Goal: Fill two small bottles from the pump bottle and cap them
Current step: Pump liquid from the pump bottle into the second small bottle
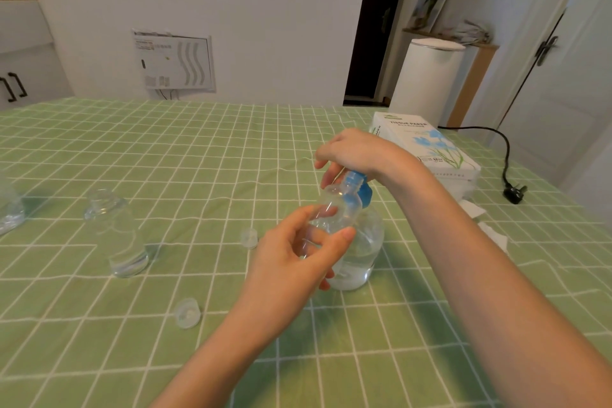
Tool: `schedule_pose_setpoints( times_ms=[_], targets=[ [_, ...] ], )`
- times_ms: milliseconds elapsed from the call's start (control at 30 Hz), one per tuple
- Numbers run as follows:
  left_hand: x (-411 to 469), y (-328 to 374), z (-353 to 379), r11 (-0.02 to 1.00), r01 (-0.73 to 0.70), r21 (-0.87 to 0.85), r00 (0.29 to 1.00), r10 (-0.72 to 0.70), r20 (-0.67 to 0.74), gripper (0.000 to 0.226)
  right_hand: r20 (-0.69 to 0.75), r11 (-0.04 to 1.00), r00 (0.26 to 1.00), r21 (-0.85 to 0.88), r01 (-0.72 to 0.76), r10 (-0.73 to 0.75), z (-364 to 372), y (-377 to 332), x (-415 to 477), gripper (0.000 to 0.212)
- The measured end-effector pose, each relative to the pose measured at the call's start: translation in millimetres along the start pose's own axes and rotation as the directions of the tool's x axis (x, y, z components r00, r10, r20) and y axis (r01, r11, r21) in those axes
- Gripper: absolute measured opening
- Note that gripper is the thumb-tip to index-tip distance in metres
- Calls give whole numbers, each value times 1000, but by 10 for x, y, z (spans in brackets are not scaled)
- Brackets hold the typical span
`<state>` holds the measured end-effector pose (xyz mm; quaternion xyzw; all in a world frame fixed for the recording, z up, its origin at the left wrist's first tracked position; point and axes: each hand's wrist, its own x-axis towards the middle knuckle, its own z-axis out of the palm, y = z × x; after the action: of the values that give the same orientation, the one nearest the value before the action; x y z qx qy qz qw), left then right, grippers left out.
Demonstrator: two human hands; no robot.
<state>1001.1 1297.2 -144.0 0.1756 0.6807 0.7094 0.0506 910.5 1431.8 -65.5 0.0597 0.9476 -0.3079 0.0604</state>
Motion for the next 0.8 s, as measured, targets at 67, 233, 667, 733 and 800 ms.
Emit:
schedule_pose_setpoints(
  times_ms=[67, 233, 667, 733, 800],
  targets=[
    [-6, -18, -5, 1000, 6, 1, 1000, -6, 4, 37, 11, 1000, 1000, 12, -5, 5, 35, 24, -2, 17],
    [-9, -44, -2, 1000, 10, 0, 1000, -10, 4, 42, 10, 1000, 1000, 14, -6, 5, 62, 29, -9, 25],
    [-1, -17, 20, 1000, 0, -26, 1000, 0, 4, 43, 7, 1000, 1000, -24, -7, 7, -17, -29, -5, 23],
    [0, -25, 18, 1000, 0, -27, 1000, 0, 7, 42, 7, 1000, 1000, -13, -6, 6, -10, -24, -11, 22],
    [-1, -40, 15, 1000, 3, -30, 1000, -3, 6, 43, 9, 1000, 1000, 0, -18, 18, 13, -9, -7, 27]
  ],
)
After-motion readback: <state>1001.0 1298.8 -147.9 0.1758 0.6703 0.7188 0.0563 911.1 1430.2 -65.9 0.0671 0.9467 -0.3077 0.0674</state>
